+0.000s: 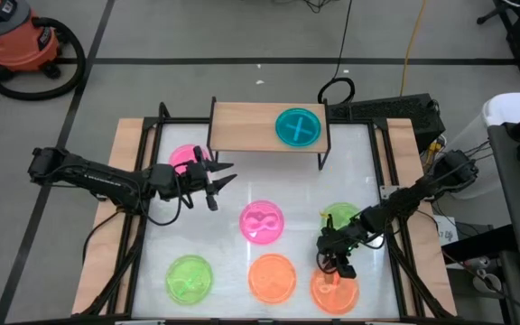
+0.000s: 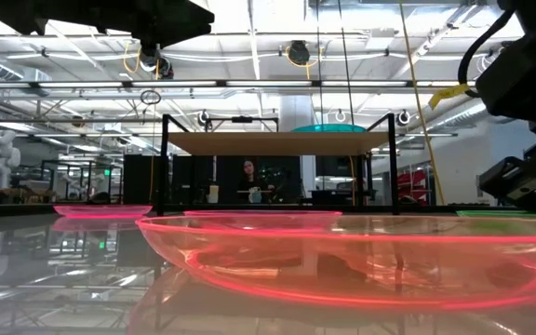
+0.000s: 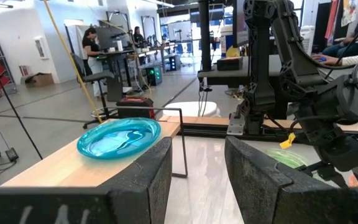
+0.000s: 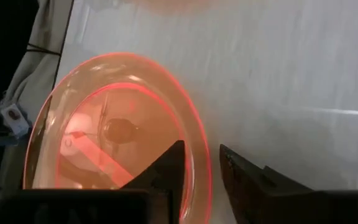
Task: Place and stack plates onto a shelf
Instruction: Stack the right orange plate on the blue plate on the shelf
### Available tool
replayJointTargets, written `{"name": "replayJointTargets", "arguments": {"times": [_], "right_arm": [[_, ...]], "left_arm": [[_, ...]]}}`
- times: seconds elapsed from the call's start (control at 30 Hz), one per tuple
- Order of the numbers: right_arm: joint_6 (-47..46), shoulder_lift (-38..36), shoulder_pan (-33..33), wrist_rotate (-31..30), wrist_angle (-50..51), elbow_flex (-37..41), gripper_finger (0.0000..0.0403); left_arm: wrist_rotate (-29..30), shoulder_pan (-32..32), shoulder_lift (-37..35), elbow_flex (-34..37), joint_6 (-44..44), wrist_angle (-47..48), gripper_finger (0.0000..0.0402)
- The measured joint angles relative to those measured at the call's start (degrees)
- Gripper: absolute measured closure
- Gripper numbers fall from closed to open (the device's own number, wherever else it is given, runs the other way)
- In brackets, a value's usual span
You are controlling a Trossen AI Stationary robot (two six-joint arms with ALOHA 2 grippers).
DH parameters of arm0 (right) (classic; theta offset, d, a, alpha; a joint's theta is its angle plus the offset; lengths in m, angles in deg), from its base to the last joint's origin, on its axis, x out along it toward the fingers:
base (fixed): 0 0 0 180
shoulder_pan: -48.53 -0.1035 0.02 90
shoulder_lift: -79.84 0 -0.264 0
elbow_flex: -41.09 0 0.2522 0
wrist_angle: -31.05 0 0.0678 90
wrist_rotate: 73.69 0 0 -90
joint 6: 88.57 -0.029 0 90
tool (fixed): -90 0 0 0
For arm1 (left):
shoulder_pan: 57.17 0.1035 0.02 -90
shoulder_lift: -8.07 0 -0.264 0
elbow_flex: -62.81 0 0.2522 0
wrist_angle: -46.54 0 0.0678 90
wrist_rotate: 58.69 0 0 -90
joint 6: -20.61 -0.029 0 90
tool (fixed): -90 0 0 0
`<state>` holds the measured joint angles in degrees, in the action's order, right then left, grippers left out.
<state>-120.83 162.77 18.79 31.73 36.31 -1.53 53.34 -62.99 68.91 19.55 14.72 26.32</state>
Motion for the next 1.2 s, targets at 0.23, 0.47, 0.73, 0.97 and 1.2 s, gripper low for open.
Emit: {"name": "replayJointTargets", "arguments": {"times": [0.23,0.47,0.73,0.97,1.2], "right_arm": [[1.1,-1.8,0.0,1.4,0.5,0.1,0.0398],[1.9,-4.2,0.0,1.3,1.1,0.1,0.0402],[0.5,-6.6,-0.1,1.1,2.5,0.1,0.0401],[-4.6,-6.6,-1.2,1.4,6.5,0.1,0.0340],[-7.5,-6.5,-3.0,1.1,7.2,0.1,0.0277]], "left_arm": [[0.0,0.0,0.0,0.0,0.0,0.0,0.0248],[0.0,0.0,0.0,0.0,0.0,0.0,0.0248],[0.0,0.0,0.0,0.0,0.1,0.0,0.0248],[0.0,0.0,0.0,0.0,0.2,0.2,0.0248],[0.0,0.0,0.0,0.0,0.2,0.5,0.0248]]}}
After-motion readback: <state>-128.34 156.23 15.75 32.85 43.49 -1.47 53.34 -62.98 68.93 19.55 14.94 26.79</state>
